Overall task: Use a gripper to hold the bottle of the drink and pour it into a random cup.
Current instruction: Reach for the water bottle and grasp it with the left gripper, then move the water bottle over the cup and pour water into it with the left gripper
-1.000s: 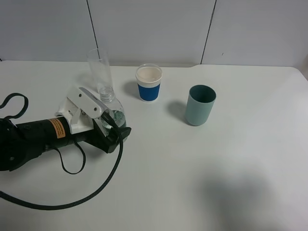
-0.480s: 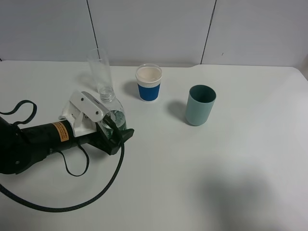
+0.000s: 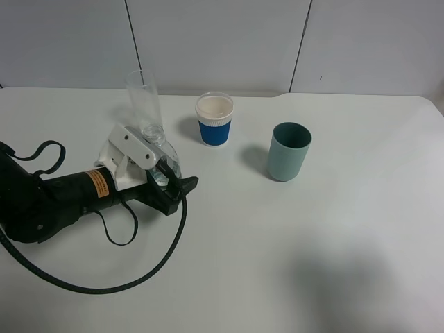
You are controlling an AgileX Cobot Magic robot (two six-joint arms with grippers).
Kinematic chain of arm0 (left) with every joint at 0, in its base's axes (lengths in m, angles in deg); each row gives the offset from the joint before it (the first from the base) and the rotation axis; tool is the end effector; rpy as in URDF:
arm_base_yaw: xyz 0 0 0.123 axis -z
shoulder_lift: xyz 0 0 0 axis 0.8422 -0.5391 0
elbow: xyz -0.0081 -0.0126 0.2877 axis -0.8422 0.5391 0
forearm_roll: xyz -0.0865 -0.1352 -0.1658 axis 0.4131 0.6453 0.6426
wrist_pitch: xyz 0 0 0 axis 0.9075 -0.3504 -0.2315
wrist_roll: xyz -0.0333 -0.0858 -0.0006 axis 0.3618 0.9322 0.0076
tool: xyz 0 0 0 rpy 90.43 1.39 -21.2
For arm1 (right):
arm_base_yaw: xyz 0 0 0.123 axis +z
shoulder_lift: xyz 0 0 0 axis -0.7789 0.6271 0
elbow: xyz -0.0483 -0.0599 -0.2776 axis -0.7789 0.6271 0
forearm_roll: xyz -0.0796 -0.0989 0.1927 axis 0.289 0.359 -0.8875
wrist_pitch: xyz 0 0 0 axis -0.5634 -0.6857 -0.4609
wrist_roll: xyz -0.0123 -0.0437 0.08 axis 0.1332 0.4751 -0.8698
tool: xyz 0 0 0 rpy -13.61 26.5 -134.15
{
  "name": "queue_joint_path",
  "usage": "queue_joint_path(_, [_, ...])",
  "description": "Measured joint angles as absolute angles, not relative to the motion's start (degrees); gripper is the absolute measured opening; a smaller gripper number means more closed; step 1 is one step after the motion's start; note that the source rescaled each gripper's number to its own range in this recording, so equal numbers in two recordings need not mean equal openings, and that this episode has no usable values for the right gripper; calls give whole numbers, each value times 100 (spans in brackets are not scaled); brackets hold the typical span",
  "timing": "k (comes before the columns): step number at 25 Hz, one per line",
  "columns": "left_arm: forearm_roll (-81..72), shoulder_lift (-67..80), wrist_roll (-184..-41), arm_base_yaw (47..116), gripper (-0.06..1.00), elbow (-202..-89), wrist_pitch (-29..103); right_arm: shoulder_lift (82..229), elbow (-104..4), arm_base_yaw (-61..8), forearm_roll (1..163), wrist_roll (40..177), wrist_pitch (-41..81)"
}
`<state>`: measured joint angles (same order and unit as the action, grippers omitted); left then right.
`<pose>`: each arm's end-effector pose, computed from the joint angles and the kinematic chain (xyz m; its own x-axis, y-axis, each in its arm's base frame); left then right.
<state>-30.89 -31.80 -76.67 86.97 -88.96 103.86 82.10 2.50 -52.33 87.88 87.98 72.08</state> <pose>0.2302 -0.1524 0.1190 -0.2494 0.2359 -0.9392 0.6735 0.7392 0.0068 -0.0244 0.0028 0.2623 -0.4697 -0.0171 -0.8827 -0.0138 0.9998 -0.0120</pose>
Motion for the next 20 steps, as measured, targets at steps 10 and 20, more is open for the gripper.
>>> queue_joint_path(10, [-3174,-3340,-7471,8697,0,-8903,10411,8210,250,-5233,8788,8798,7208])
queue_joint_path(20, [-3163,-3333,-7432,8697,0,-8903,10382,8210,250,-5233,8788,8798,7208])
